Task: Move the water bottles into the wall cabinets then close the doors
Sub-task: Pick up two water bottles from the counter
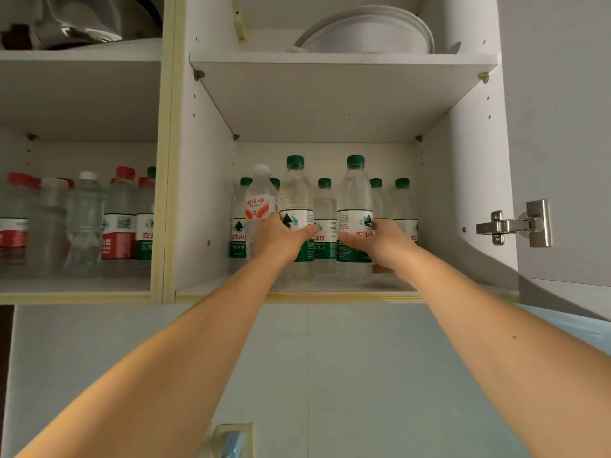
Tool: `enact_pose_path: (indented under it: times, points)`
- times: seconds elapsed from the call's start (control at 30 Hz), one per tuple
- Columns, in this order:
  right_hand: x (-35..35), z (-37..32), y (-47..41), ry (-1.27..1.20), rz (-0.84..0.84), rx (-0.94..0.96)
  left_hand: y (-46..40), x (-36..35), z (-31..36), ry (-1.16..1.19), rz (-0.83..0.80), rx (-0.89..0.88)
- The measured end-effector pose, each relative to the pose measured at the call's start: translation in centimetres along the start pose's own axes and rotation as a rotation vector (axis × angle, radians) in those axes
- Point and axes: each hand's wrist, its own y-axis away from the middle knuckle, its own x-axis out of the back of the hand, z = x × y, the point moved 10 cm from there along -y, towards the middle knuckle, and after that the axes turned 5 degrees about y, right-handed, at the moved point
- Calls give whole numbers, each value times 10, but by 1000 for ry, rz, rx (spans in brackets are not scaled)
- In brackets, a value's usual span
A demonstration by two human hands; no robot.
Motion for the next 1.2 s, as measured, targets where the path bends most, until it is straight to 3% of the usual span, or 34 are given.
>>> enact_pose_path:
  times: [0.23, 0.43, 0.53, 0.63, 0.77, 0.87, 1.2]
  points:
    - [-2, 0, 9, 60, 53, 10, 8, 12, 3, -56, -51, -60]
    - [15, -21, 50, 306, 324, -3, 21, 36, 16, -69, -87, -70]
    - [13, -48, 86, 313, 489, 145, 38, 56, 28, -62, -102, -126]
    - [-4, -70, 127, 262, 552, 306, 70, 83, 37, -42, -125, -206]
    - [-50, -85, 182, 208, 453, 432, 124, 119, 25, -86, -192, -308]
    - [-98, -76, 223, 168, 299, 425, 163, 149, -13, -78, -223, -312]
    - [-271, 59, 374, 291, -225, 30, 314, 176, -236, -216, -500, 91]
